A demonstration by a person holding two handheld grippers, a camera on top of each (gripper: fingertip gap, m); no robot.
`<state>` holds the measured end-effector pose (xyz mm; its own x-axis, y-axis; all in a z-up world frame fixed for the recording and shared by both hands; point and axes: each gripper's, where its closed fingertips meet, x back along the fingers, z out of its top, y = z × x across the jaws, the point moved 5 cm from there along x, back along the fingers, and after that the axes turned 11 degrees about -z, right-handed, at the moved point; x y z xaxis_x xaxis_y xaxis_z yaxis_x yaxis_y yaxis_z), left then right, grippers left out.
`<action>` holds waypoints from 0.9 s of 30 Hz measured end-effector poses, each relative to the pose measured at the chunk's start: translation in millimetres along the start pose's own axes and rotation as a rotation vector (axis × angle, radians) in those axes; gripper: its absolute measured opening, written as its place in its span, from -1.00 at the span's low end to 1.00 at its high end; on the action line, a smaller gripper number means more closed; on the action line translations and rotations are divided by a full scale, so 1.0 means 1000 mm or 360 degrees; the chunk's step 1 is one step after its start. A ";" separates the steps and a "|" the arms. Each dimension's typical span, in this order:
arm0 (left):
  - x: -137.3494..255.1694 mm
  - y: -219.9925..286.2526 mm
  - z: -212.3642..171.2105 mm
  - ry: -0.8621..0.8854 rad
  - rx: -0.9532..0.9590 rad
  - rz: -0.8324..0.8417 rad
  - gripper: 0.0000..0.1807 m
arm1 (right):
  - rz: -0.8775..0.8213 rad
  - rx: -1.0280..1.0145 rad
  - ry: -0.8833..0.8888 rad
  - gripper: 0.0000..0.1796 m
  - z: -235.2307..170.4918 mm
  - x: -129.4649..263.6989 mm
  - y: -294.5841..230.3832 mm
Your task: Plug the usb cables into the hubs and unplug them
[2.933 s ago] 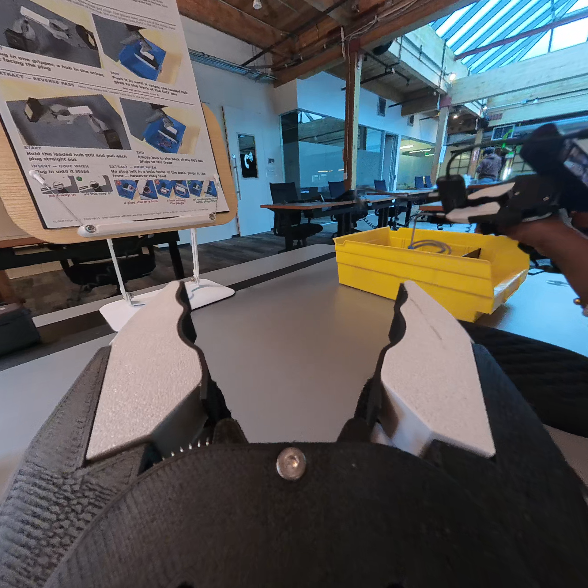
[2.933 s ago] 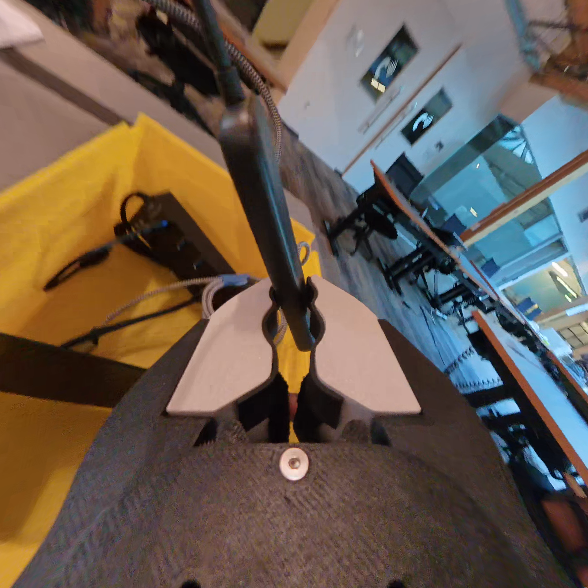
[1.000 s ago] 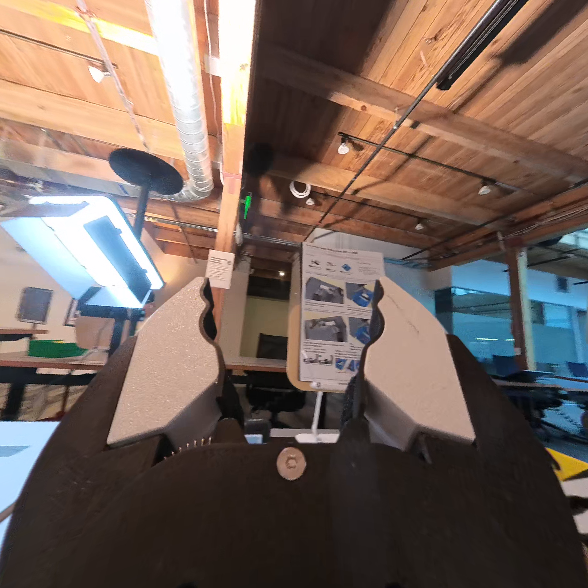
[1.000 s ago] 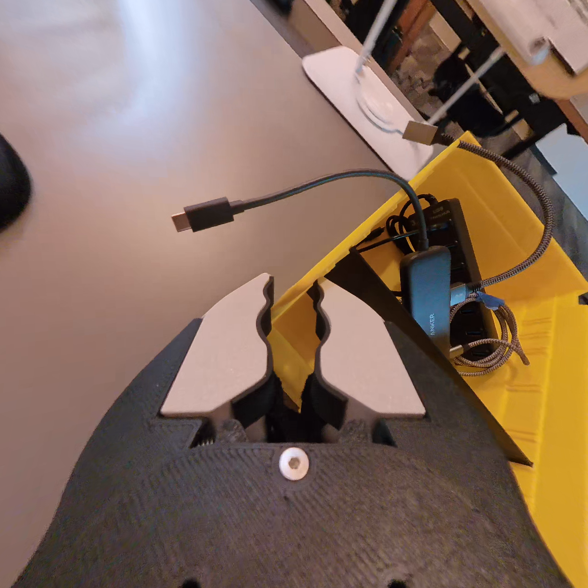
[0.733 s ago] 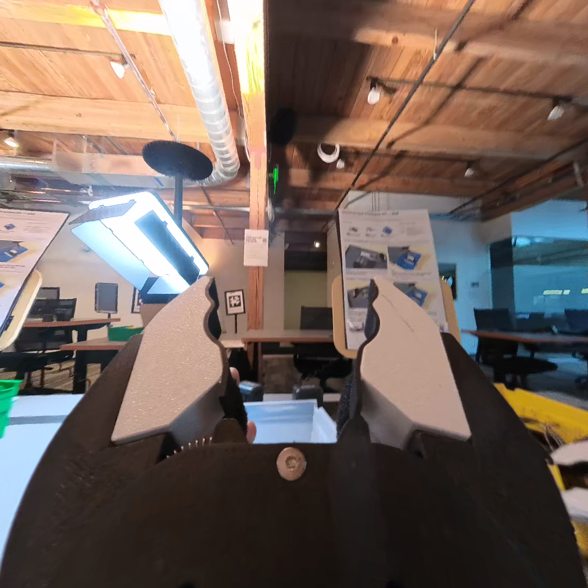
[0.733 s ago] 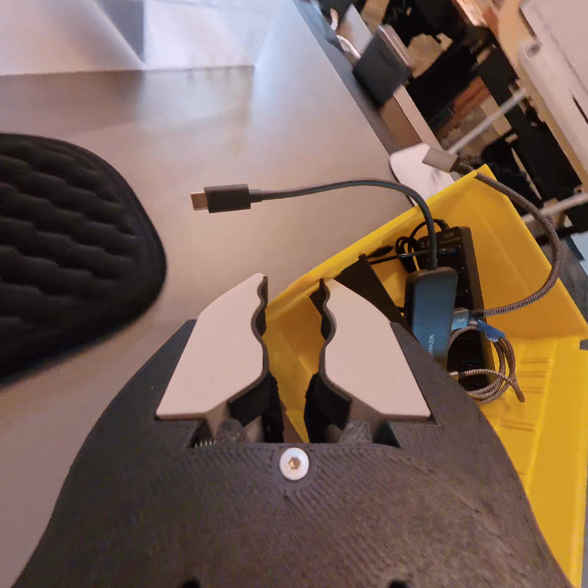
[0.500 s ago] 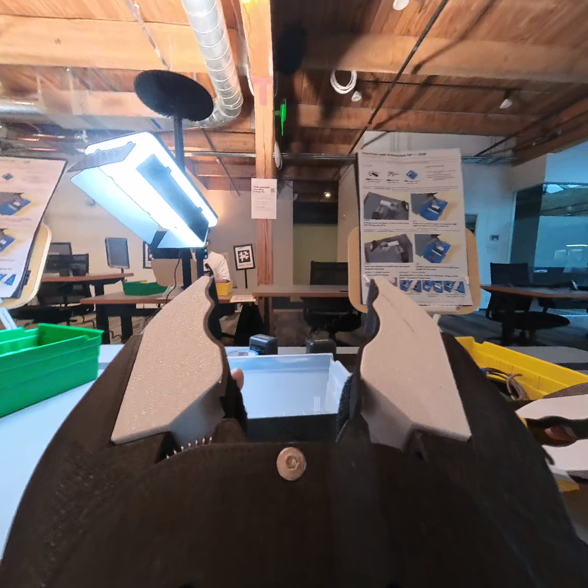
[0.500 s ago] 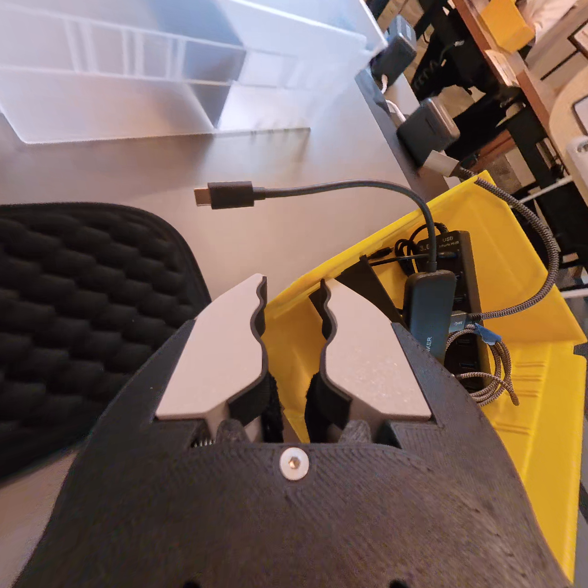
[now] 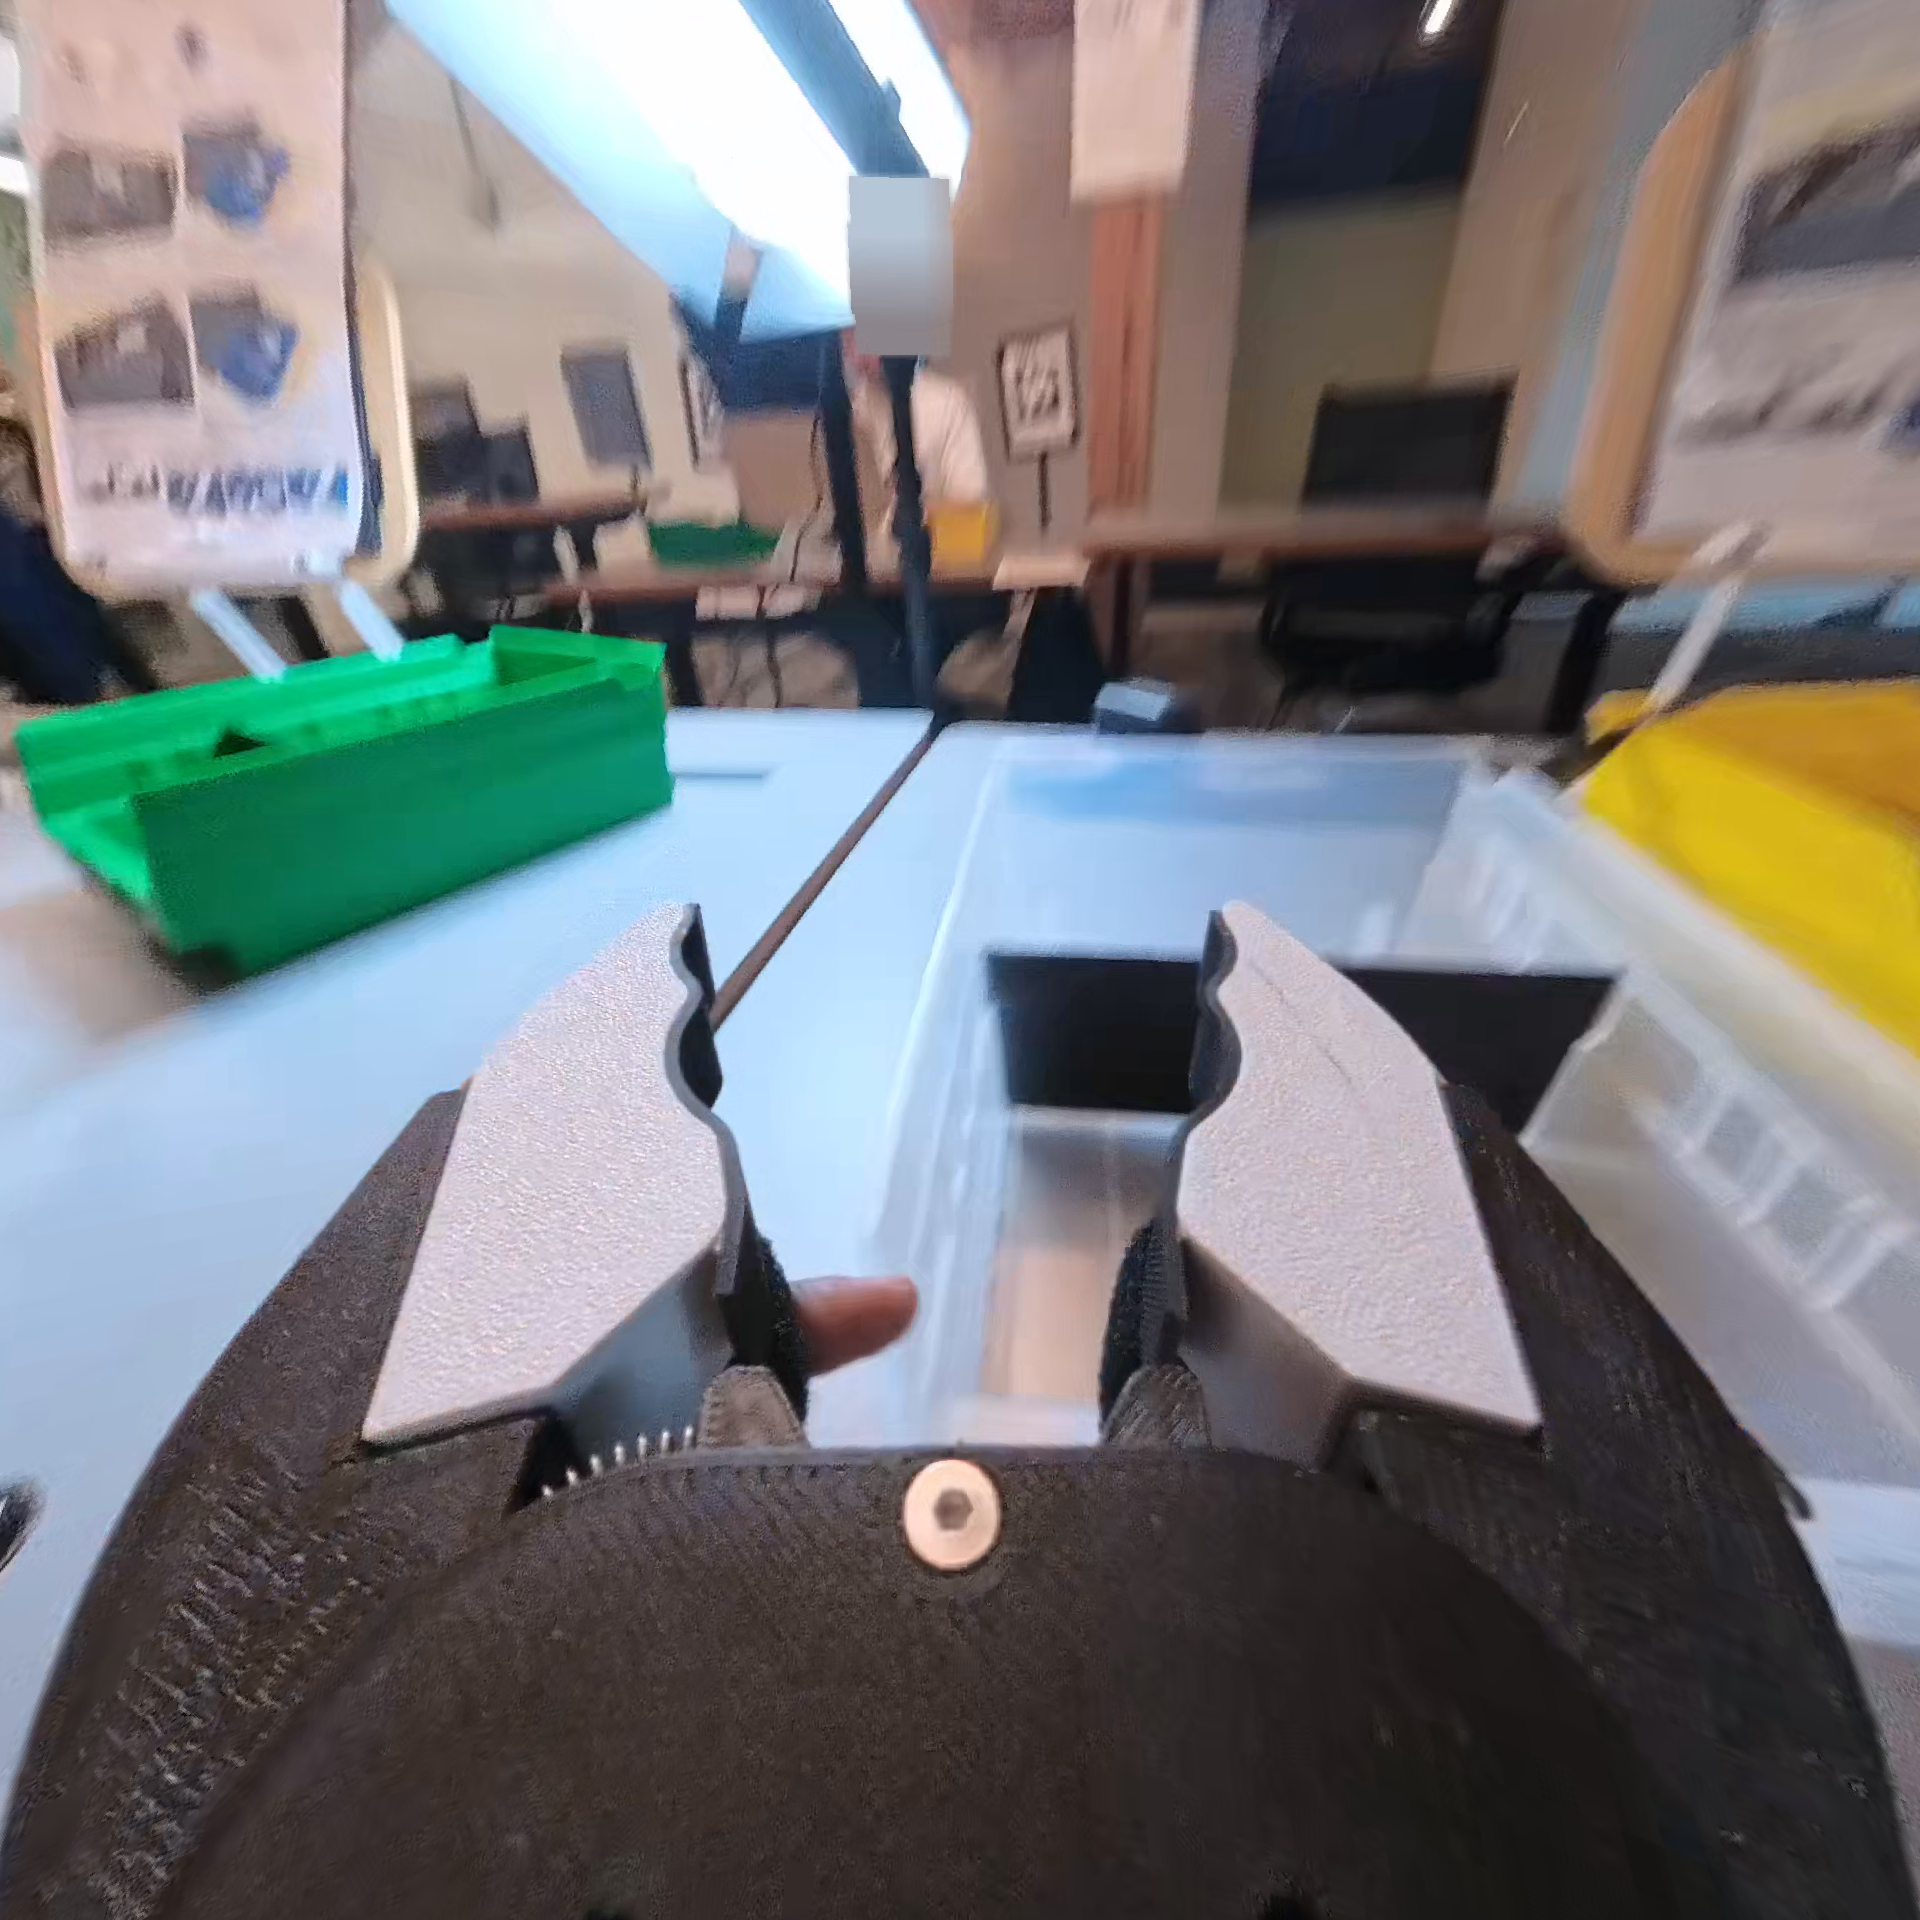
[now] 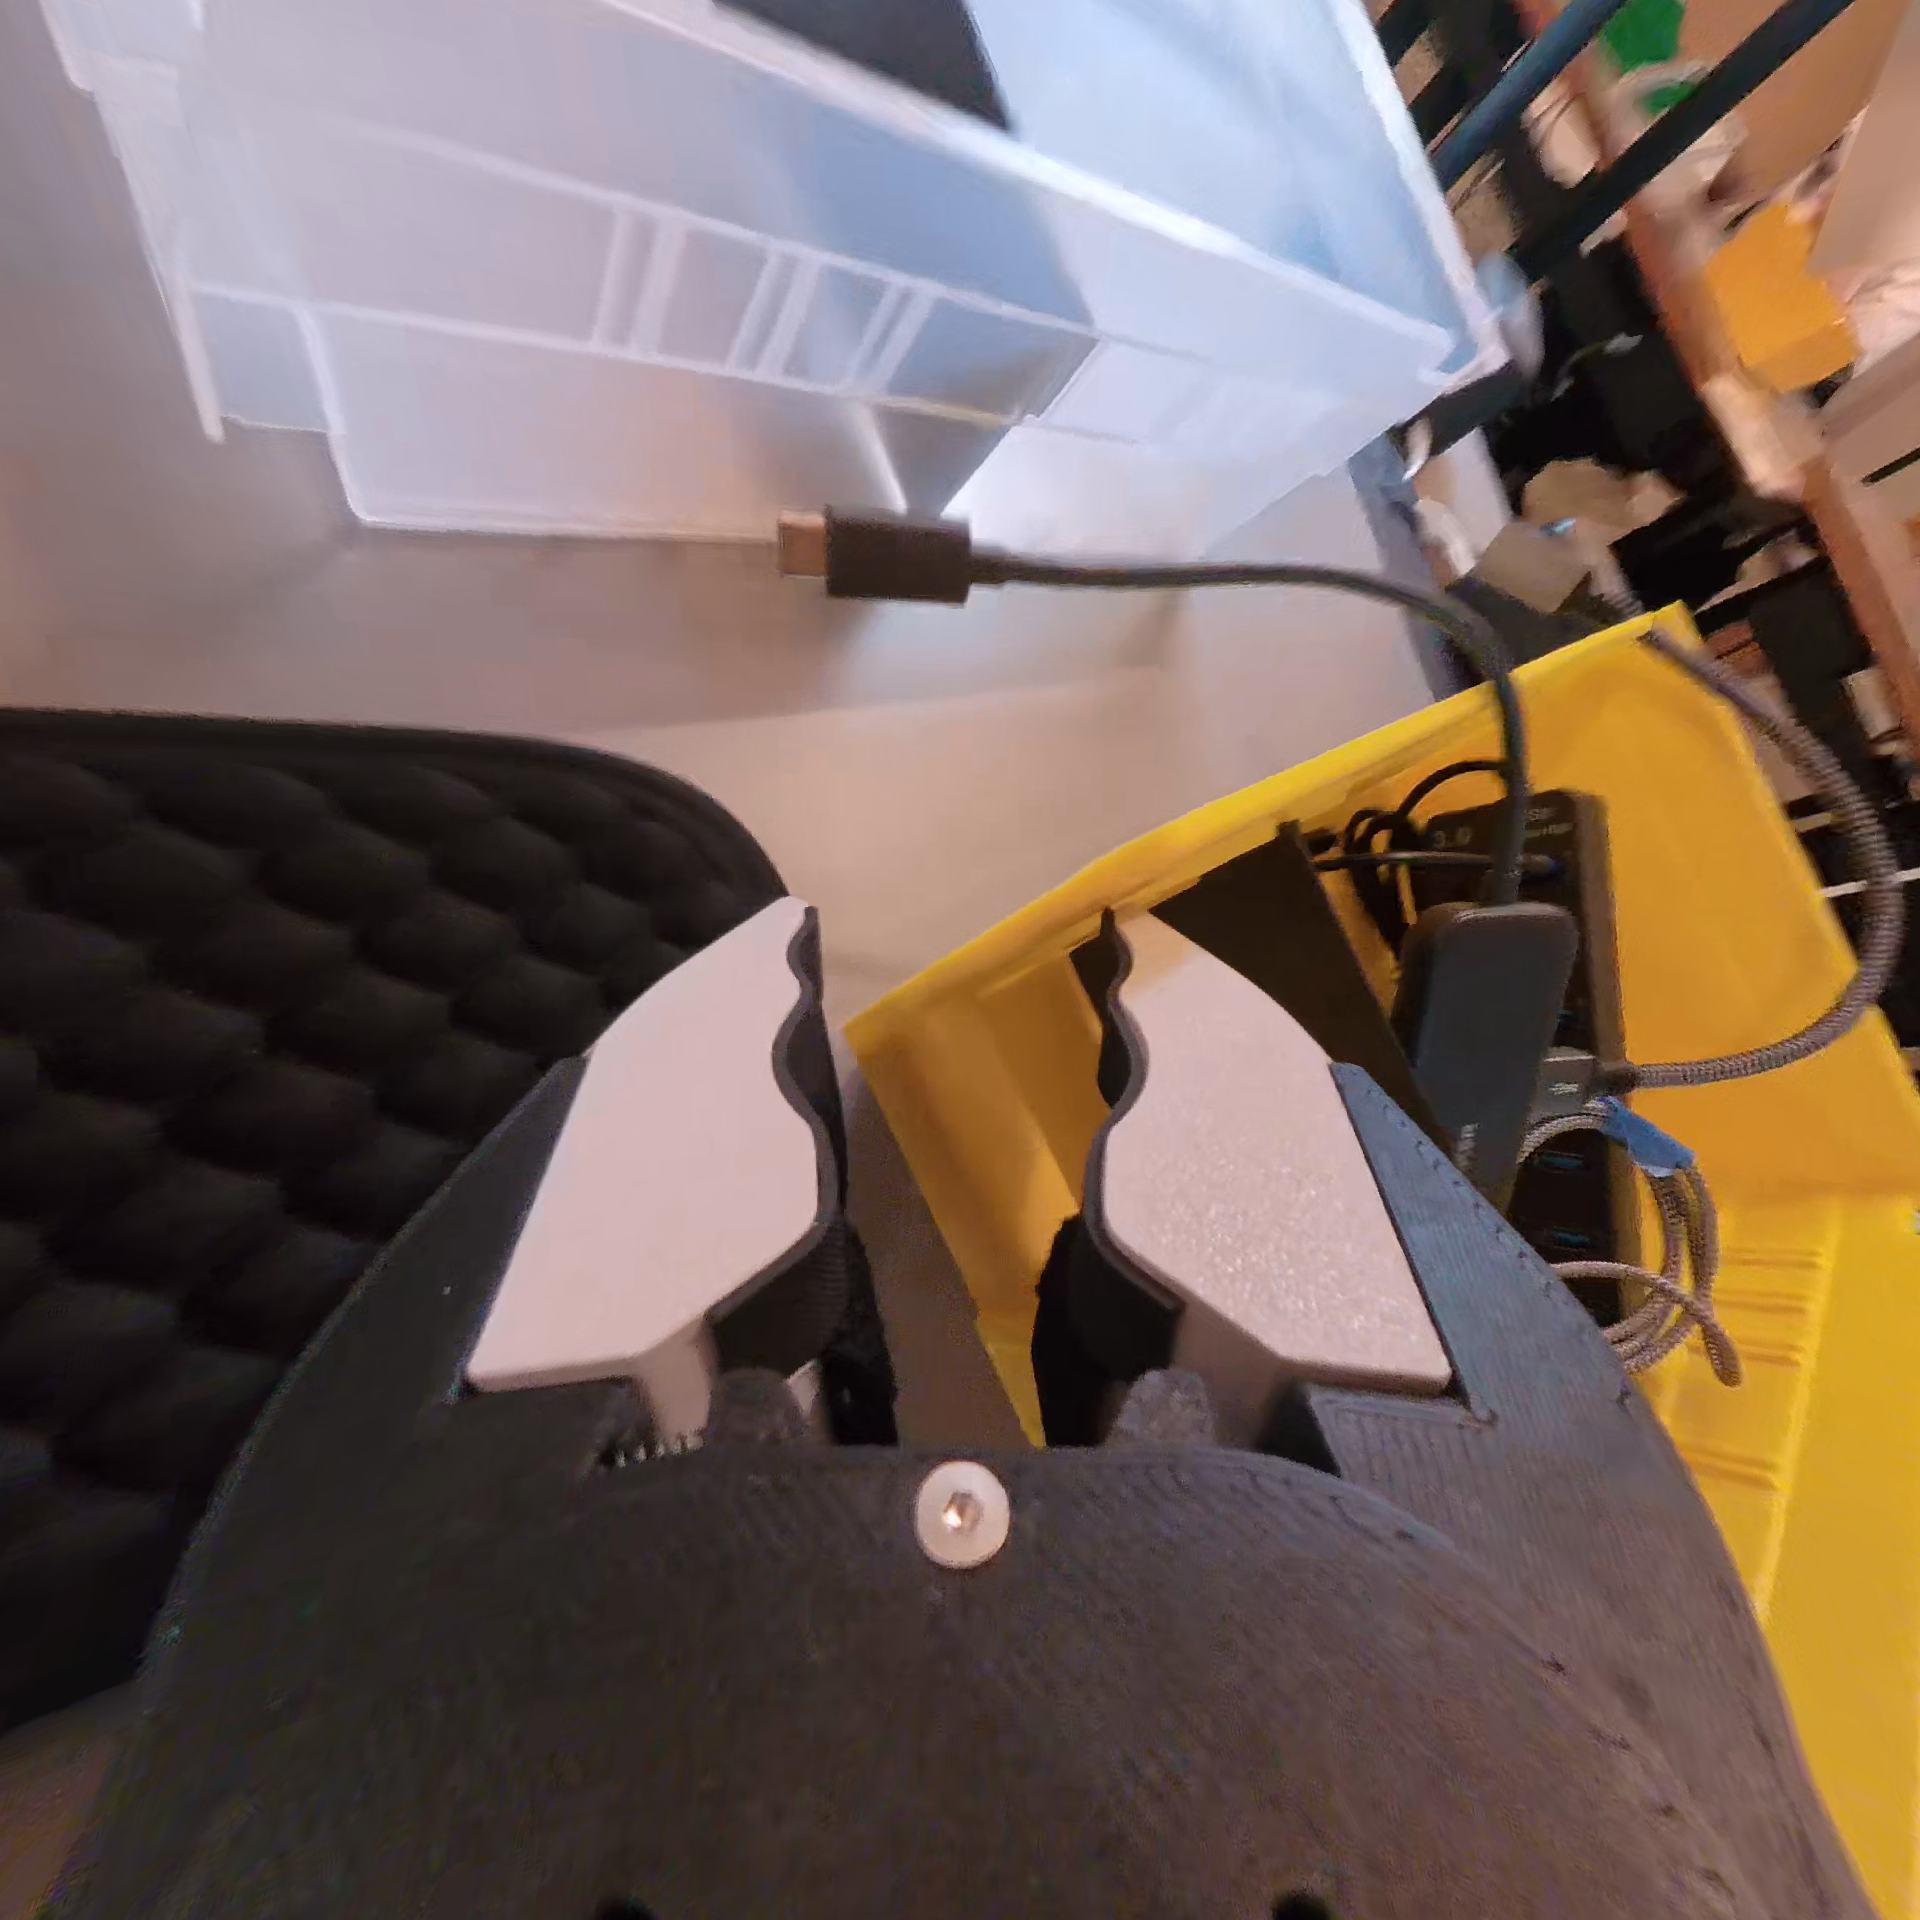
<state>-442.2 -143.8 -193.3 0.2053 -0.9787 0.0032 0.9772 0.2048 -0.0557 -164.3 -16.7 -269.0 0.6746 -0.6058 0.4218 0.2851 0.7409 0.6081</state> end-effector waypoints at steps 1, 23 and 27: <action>-0.002 -0.008 -0.012 -0.0109 -0.0019 0.0065 -0.01 | -0.0055 -0.0021 0.0077 -0.41 0.005 0.005 0.002; -0.027 0.031 -0.068 -0.0723 0.0031 -0.0397 -0.60 | 0.0224 -0.0476 0.0246 -0.60 0.053 -0.001 -0.046; -0.029 0.028 -0.060 -0.0746 -0.0033 -0.0186 -0.77 | 0.0036 -0.0258 0.0281 -0.70 0.055 -0.007 -0.042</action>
<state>-423.7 -110.0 -254.8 0.1008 -0.8823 0.4598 0.9949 0.0886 -0.0481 -218.3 -59.2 -260.9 0.7864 -0.5392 0.3015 0.3646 0.7991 0.4780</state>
